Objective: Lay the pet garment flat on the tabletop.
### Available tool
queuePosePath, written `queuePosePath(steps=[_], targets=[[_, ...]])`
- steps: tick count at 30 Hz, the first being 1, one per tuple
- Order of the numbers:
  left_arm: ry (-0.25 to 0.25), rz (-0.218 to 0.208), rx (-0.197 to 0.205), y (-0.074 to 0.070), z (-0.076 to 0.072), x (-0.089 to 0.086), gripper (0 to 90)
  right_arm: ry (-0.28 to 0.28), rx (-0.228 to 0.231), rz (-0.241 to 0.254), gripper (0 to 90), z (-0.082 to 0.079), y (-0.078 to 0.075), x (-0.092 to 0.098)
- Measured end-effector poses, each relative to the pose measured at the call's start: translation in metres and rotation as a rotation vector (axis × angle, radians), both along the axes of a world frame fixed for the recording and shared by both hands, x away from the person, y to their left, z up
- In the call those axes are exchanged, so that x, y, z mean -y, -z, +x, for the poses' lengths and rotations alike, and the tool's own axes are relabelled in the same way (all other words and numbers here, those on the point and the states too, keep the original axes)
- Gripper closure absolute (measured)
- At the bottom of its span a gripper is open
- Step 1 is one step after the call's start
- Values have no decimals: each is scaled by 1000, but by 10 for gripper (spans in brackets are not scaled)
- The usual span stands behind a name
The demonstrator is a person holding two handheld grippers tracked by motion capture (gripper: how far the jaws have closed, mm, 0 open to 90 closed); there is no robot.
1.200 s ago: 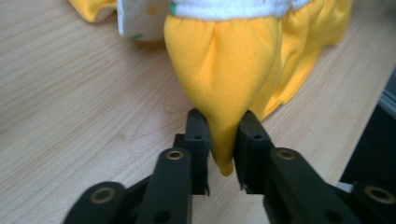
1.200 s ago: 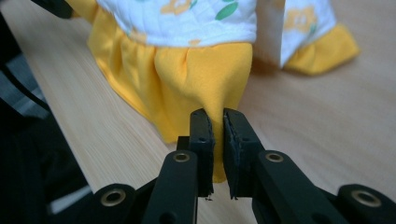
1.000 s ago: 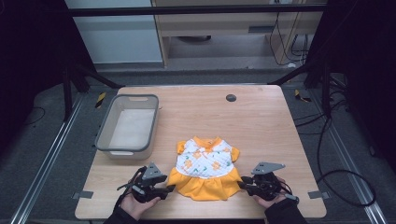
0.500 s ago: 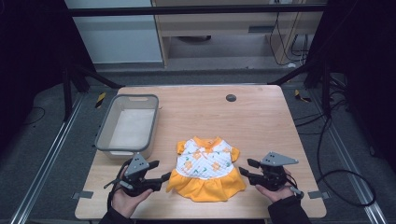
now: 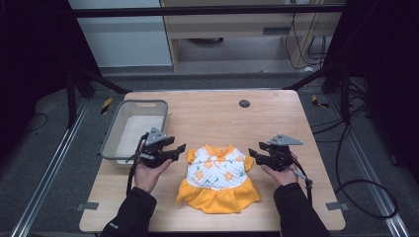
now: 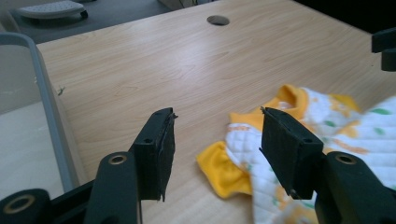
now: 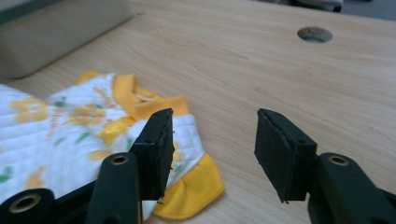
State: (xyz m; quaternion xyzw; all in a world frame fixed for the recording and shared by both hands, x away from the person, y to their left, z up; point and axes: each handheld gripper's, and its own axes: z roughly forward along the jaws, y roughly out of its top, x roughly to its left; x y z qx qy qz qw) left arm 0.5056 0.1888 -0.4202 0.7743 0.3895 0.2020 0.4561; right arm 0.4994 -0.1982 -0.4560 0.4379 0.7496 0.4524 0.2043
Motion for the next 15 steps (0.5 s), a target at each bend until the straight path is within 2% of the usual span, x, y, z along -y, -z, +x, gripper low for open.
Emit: queuePosePath(steps=[1,2,3,5,6,8,12,15], targets=[[-1,13,2,3,5,2,439,0,0,0,477,0,0,0],[-6,44,4,9,13,4,456,4,-17,-23,496,7,9,-2],[-6,51,-3,12,17,5,462,3,-27,-30,508,9,12,-4],[-10,52,-49,26,29,7,462,1,-39,-39,517,11,16,-5],[-12,66,-72,32,34,8,476,-16,-61,-63,529,13,23,-9],[-18,83,-112,42,41,10,480,-23,-64,-75,534,14,24,-11],[7,126,-161,55,45,18,505,-35,-87,-100,553,16,32,-16],[32,135,-173,60,44,24,516,-45,-110,-123,573,17,37,-18]])
